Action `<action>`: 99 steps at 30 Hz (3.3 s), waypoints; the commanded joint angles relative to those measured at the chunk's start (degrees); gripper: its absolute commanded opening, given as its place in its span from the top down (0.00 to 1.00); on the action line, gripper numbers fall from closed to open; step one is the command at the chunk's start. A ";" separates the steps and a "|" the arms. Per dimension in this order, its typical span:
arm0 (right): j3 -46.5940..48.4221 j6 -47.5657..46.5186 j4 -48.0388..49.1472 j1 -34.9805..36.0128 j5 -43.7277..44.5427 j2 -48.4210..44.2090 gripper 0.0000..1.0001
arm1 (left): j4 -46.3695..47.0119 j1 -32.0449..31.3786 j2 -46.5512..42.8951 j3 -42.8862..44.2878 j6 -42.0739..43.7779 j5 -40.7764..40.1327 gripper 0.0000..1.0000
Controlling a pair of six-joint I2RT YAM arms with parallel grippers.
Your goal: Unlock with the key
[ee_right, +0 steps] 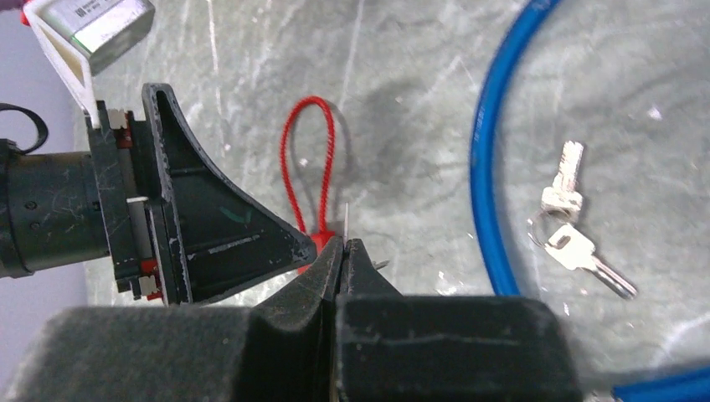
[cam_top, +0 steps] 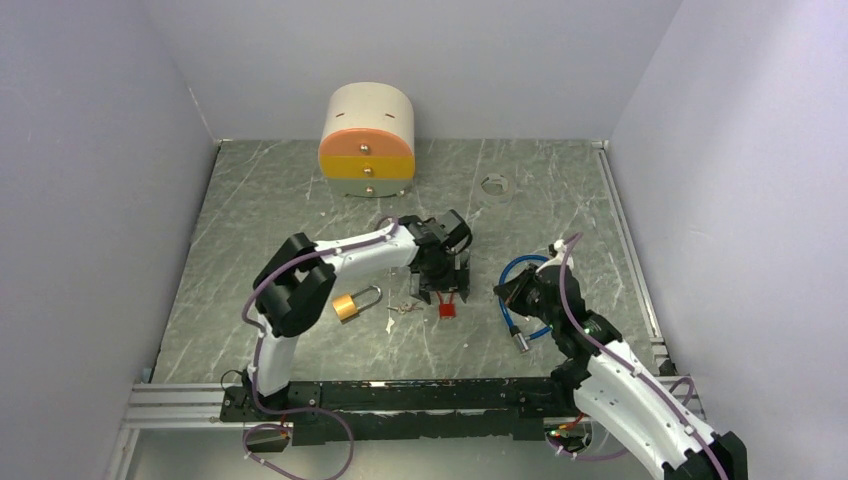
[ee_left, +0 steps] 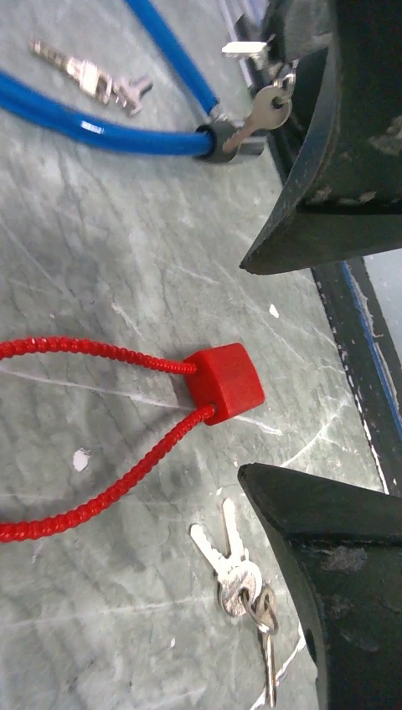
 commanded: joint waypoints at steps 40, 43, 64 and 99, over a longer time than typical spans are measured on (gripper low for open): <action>5.56 -2.15 26.04 5.02 -27.94 8.99 1.00 | -18.69 18.74 -13.09 10.72 -15.35 14.99 0.97; 11.21 -4.22 27.52 9.18 -26.74 15.41 1.00 | -19.84 22.81 -16.83 10.69 -15.20 17.48 0.98; 24.48 -3.96 33.78 14.74 -23.56 27.43 1.00 | -18.47 28.43 -25.38 5.34 -15.29 33.90 0.98; 32.00 1.80 21.82 16.41 -12.73 33.13 1.00 | -12.93 28.70 -29.93 -0.83 -25.17 25.96 0.98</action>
